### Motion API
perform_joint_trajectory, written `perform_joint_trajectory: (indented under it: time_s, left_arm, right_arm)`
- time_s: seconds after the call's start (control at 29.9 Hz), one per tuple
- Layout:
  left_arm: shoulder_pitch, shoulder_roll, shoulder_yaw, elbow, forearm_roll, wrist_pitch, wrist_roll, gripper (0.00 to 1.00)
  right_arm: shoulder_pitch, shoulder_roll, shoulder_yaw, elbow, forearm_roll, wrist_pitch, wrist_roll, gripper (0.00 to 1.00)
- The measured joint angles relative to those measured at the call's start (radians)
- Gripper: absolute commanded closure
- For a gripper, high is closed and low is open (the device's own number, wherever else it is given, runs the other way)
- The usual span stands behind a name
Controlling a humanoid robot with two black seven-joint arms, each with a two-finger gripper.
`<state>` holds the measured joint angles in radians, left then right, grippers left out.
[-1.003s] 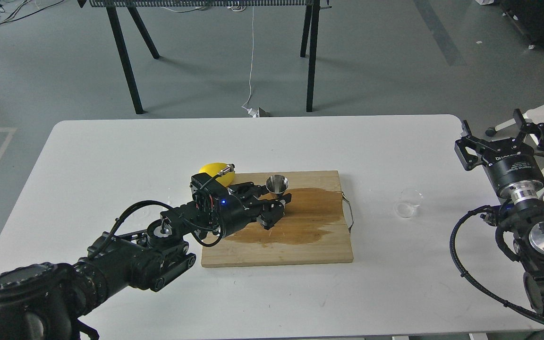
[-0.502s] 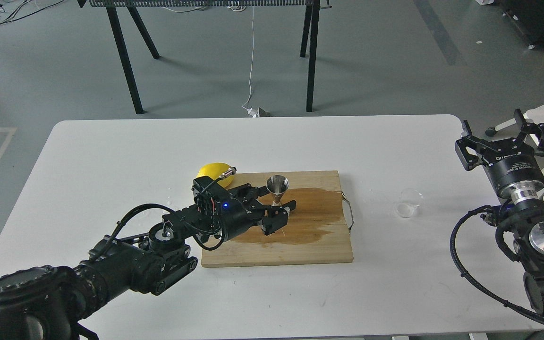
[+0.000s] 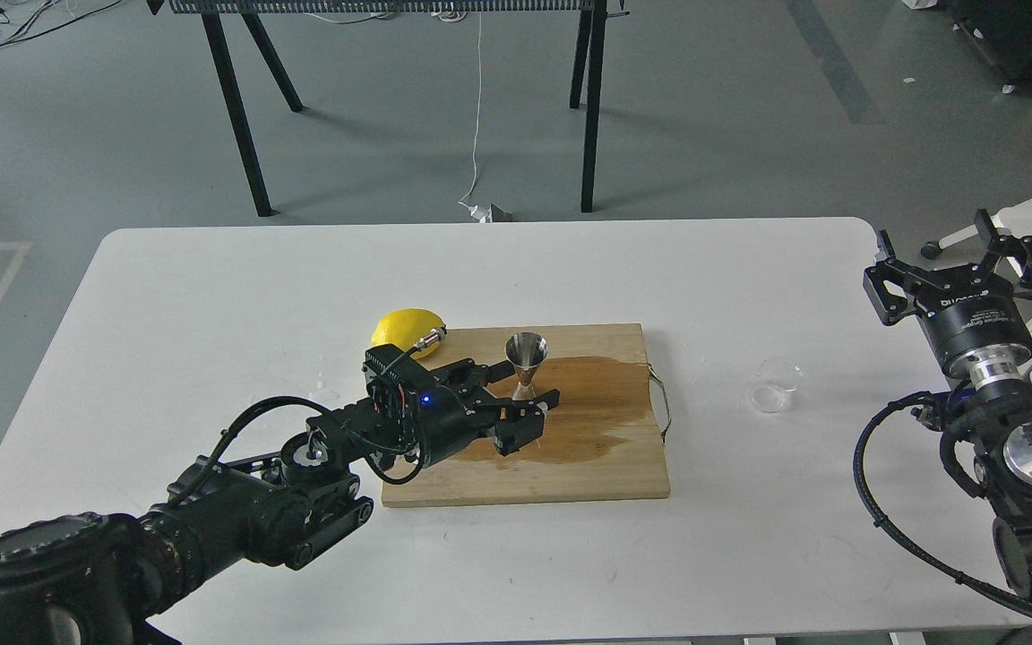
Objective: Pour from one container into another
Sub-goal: 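Lower the jigger upright onto the board and open the left gripper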
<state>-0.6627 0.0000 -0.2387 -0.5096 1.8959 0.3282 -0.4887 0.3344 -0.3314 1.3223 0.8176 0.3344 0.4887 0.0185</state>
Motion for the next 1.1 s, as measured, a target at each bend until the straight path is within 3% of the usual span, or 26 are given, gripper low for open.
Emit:
perform_joint_trajectory:
  time_s: [1.1]
  left_arm:
    - [0.038, 0.051, -0.006, 0.0, -0.002, 0.0, 0.0, 0.18]
  right_arm:
    - [-0.002, 0.0, 0.002, 0.0, 0.0, 0.0, 0.001, 0.01]
